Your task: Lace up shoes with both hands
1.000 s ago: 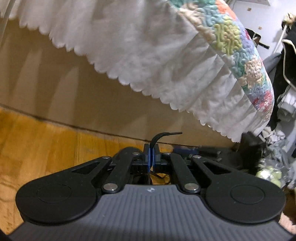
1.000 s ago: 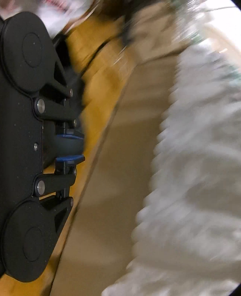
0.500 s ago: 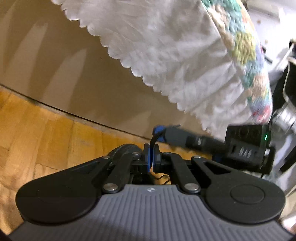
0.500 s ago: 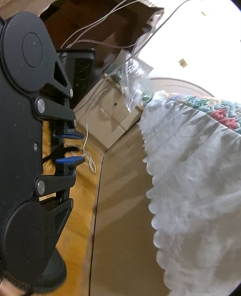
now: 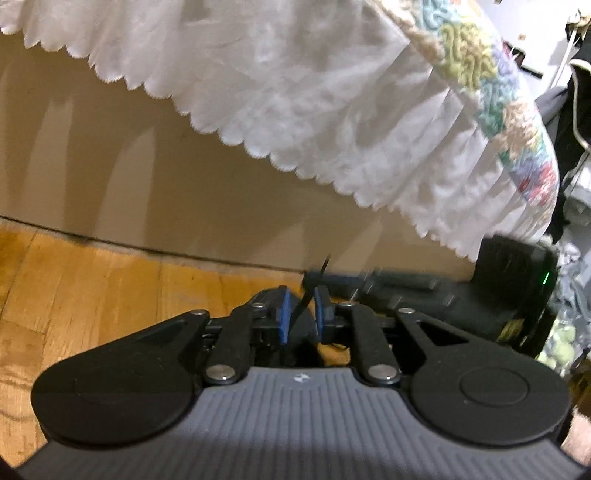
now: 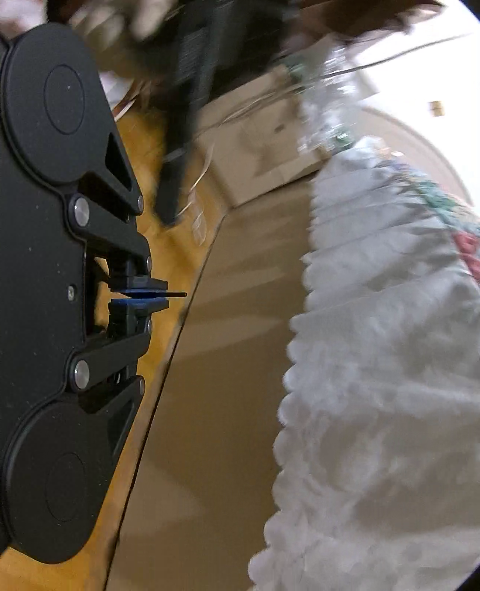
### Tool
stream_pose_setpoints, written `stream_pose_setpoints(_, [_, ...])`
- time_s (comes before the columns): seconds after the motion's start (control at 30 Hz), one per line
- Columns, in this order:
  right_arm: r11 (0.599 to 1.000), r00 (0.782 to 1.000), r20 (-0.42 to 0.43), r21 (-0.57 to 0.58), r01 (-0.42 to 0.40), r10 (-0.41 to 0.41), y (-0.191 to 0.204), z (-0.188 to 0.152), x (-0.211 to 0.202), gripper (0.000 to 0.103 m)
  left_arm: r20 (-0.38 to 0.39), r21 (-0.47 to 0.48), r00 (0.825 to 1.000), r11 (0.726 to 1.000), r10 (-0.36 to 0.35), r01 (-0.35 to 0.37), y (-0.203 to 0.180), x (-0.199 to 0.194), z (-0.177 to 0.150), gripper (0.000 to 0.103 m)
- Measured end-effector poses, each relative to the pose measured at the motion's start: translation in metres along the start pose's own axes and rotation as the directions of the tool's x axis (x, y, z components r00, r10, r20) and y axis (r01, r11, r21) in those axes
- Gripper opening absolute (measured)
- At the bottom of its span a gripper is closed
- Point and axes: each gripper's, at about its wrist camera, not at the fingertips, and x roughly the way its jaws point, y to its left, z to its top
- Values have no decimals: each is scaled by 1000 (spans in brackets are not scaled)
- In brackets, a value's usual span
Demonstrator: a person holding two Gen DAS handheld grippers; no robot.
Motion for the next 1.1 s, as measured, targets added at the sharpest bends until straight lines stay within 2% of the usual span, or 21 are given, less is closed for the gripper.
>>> stream_pose_setpoints(0.07, [1000,1000,-5,-16,8,-8,0,-3,0,5,7,13,1000,1000,3,-3,-5,-1,3,35])
stream_pose_setpoints(0.17, [995,994,61,-11,95,-94,-8,1,-9,5,-7,45,997,996,75,-75,-3,5,-1,37])
stream_pose_setpoints(0.2, [989,984,98,-4,147,-146,-12,5,-16,5,-8,53,995,993,104,-104,-2,6,-2,38])
stream_pose_setpoints(0.27, [969,950,192,25,247,-247,-21,15,-38,5,-16,49,990,989,141,-140,3,6,-5,39])
stream_pose_setpoints(0.3, [956,925,243,48,290,-293,-24,19,-53,5,-24,46,988,987,153,-152,6,6,-6,39])
stream_pose_setpoints(0.33, [937,890,296,72,341,-347,-27,24,-70,5,-34,47,986,985,165,-163,9,6,-8,40])
stream_pose_setpoints(0.47, [847,721,464,146,511,-515,-27,39,-138,5,-81,65,980,982,181,-176,18,11,-16,40])
stream_pose_setpoints(0.5, [837,705,470,159,524,-531,-30,41,-149,5,-96,75,981,984,171,-164,18,14,-18,40])
stream_pose_setpoints(0.53, [832,708,455,161,531,-540,-33,42,-154,5,-112,87,981,985,157,-148,17,17,-19,40])
stream_pose_setpoints(0.6, [833,736,408,137,535,-540,-38,40,-150,5,-143,117,981,986,132,-116,13,25,-21,41])
stream_pose_setpoints(0.67, [853,791,341,77,516,-508,-38,33,-128,5,-165,169,977,980,134,-106,7,36,-22,41])
stream_pose_setpoints(0.7, [877,831,298,46,479,-469,-37,27,-114,5,-172,188,975,976,139,-106,6,40,-23,41])
stream_pose_setpoints(0.73, [906,874,254,23,422,-413,-34,22,-99,5,-177,200,974,974,145,-108,5,45,-23,41])
stream_pose_setpoints(0.8, [954,940,171,3,299,-296,-29,13,-71,5,-187,223,970,968,156,-113,4,54,-23,40])
stream_pose_setpoints(0.83, [970,963,123,-3,241,-239,-25,10,-55,5,-194,226,969,968,155,-109,3,58,-24,38])
stream_pose_setpoints(0.87, [979,977,75,-23,202,-200,-21,9,-40,5,-202,222,968,970,147,-101,3,60,-25,33])
stream_pose_setpoints(0.9, [984,985,23,-55,172,-171,-15,7,-25,5,-210,211,967,972,145,-100,3,63,-25,21])
stream_pose_setpoints(0.97, [977,982,-71,-140,163,-174,-2,3,-2,5,-209,140,969,985,129,-101,12,65,-25,19])
stream_pose_setpoints(1.03, [946,962,-136,-258,196,-236,9,1,21,5,-206,4,975,996,88,-89,27,66,-24,19])
stream_pose_setpoints(1.1, [905,939,-177,-368,214,-294,18,-1,34,5,-200,-135,979,989,38,-66,43,66,-26,19])
